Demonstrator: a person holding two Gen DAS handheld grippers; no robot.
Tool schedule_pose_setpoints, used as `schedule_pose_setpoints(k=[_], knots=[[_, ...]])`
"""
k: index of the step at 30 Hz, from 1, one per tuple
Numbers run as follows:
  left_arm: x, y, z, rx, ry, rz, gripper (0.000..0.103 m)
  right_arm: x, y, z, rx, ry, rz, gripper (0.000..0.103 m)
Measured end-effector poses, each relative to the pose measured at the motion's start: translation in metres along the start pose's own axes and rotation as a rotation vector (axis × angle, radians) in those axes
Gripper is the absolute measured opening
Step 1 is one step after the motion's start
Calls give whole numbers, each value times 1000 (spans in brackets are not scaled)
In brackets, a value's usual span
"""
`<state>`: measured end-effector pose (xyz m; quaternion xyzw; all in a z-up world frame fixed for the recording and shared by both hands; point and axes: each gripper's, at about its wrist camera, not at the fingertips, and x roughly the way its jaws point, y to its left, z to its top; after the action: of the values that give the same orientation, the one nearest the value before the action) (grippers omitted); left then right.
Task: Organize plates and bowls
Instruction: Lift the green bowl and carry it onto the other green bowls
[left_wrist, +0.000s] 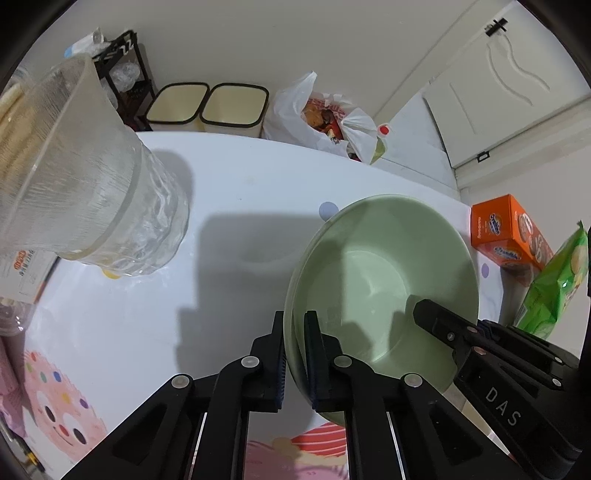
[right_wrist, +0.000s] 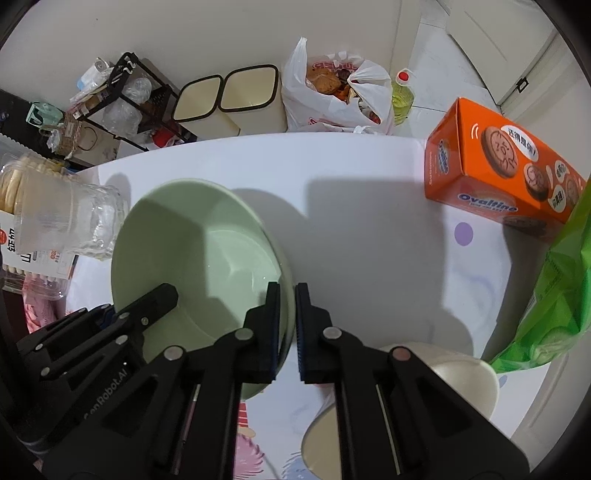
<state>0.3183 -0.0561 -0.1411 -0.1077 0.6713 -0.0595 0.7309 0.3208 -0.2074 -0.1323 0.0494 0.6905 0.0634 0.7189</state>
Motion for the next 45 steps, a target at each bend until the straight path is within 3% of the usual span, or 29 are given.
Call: schedule_pose_setpoints(k=[17,30,45], knots=[[-64,1,-38,34,-72,27,7,-52,19,-38,-16,-106,41,10],[-110,-22,-106,96,-109,44,7,-95,15,-103,0,-152,25,10],[-127,-50,-182,170,-121,96,8,-115,1,-176,20,-153,36,10]])
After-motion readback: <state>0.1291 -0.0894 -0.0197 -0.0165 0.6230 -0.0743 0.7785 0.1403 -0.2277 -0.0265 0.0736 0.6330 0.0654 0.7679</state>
